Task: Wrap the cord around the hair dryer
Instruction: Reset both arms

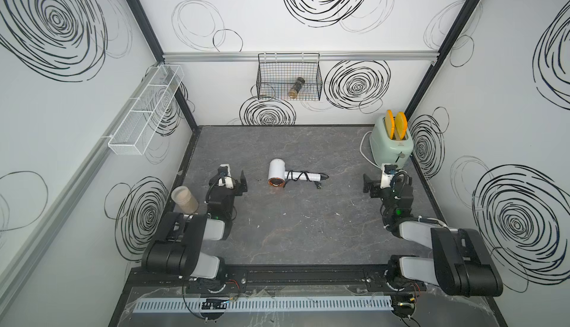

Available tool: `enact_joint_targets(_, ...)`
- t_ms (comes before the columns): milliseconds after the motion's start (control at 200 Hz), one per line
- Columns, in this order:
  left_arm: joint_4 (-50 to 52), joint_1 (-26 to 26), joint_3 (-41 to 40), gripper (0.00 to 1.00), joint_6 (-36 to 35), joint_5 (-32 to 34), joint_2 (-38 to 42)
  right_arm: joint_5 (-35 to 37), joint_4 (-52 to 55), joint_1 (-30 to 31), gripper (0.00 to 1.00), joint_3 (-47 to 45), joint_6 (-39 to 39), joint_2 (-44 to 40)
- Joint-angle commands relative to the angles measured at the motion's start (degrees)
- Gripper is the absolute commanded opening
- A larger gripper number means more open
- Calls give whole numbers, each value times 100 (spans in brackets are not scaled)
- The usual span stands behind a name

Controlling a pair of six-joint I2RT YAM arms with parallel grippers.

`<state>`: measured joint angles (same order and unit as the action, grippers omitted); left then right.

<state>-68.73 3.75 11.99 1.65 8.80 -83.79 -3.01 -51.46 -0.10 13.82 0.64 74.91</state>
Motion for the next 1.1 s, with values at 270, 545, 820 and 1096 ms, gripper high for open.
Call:
enact_joint_targets(270,-467,21,-21,96,-90,-35,-6,407,-1644,85,98,-34,-158,1121)
enact_joint_targets(545,-457,21,-13,96,-90,-45,-6,159,-1264,-52,98,98,-301,1049)
enact_joint_targets(820,-358,-3,61,96,-120,-220,-32,167,-1271,-52,98,95,-293,1051)
enact_joint_targets(1096,-414,11,14,96,-130,-203,-6,168,-1262,-52,98,97,-297,1054)
